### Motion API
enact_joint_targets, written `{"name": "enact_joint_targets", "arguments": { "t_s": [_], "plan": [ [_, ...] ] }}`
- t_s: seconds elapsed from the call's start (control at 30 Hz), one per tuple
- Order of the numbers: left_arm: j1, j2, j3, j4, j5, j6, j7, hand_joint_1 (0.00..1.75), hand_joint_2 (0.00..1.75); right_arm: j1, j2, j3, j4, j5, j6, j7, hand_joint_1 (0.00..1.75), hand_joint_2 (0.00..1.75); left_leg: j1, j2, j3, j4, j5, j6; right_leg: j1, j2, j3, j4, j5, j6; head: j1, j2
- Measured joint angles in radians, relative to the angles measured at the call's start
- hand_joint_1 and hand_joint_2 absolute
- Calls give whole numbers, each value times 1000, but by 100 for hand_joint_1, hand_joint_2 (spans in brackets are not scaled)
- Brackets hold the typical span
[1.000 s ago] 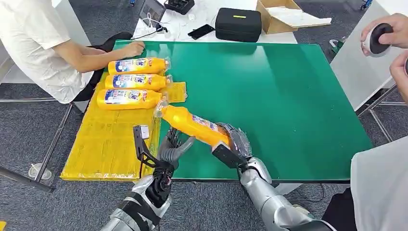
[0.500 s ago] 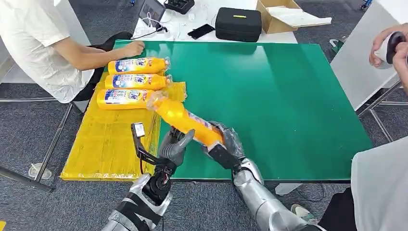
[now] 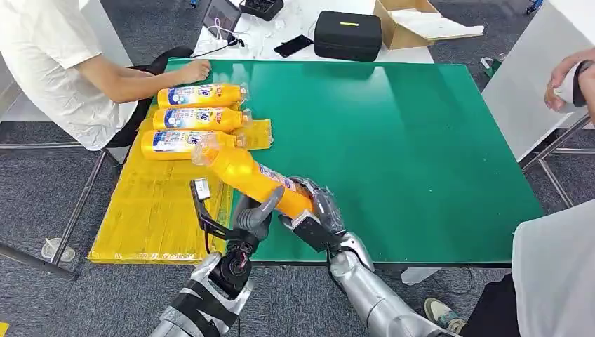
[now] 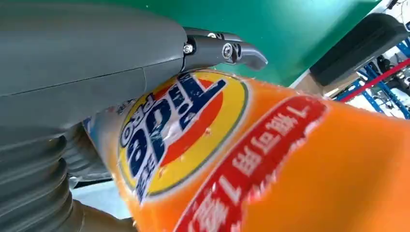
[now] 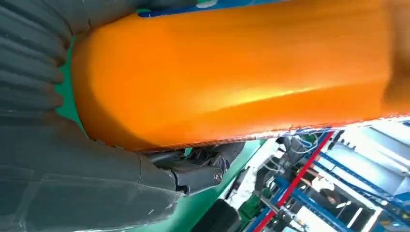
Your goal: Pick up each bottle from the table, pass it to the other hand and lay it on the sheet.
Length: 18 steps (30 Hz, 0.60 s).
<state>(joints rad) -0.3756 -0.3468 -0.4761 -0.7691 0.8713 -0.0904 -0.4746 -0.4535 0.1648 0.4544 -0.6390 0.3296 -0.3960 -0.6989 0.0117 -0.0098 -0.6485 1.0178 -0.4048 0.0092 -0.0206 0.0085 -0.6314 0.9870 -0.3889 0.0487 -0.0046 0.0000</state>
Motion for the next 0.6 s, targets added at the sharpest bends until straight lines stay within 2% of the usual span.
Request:
{"name": "enact_joint_targets", "arguments": {
  "t_s": [0.23, 0.33, 0.37, 0.4, 0.43, 0.47, 0.53, 0.57, 0.6],
  "plan": [
    [-1, 0, 0, 0, 0, 4, -4, 0, 175, 2, 2, 16, -6, -2, -1, 0, 175, 175, 0, 0, 0, 0, 0, 0, 0, 0, 0, 0, 0, 0, 0, 0],
    [-2, 0, 0, 0, 0, 8, -10, 0, 175, 2, 2, 21, -7, -6, -1, 0, 171, 175, 0, 0, 0, 0, 0, 0, 0, 0, 0, 0, 0, 0, 0, 0],
    [-2, 0, 0, 0, 0, 9, -17, 24, 175, 2, 2, 24, -9, -10, -2, 0, 171, 175, 0, 0, 0, 0, 0, 0, 0, 0, 0, 0, 0, 0, 0, 0],
    [-2, 0, 0, 0, 0, 10, -27, 161, 175, 2, 2, 26, -9, -12, -2, 0, 168, 175, 0, 0, 0, 0, 0, 0, 0, 0, 0, 0, 0, 0, 0, 0],
    [-2, 0, 0, -3, -1, 12, -40, 175, 175, 2, 2, 29, -9, -16, -1, 0, 171, 175, 0, 0, 0, 0, 0, 0, 0, 0, 0, 0, 0, 0, 0, 0],
    [-1, 0, 0, -8, -2, 14, -50, 175, 175, 3, 3, 34, -9, -19, 0, 0, 164, 175, 0, 0, 0, 0, 0, 0, 0, 0, 0, 0, 0, 0, 0, 0],
    [4, 0, 0, -27, -9, 24, -71, 175, 175, 3, 5, 43, -9, -29, 2, 0, 133, 175, 0, 0, 0, 0, 0, 0, 0, 0, 0, 0, 0, 0, 0, 0],
    [7, 0, 0, -37, -17, 34, -77, 175, 175, 3, 6, 45, -9, -33, 2, 0, 89, 175, 0, 0, 0, 0, 0, 0, 0, 0, 0, 0, 0, 0, 0, 0],
    [14, 1, 0, -52, -26, 49, -84, 175, 175, 3, 7, 50, -9, -41, 3, 0, 26, 175, 0, 0, 0, 0, 0, 0, 0, 0, 0, 0, 0, 0, 0, 0]
  ]
}}
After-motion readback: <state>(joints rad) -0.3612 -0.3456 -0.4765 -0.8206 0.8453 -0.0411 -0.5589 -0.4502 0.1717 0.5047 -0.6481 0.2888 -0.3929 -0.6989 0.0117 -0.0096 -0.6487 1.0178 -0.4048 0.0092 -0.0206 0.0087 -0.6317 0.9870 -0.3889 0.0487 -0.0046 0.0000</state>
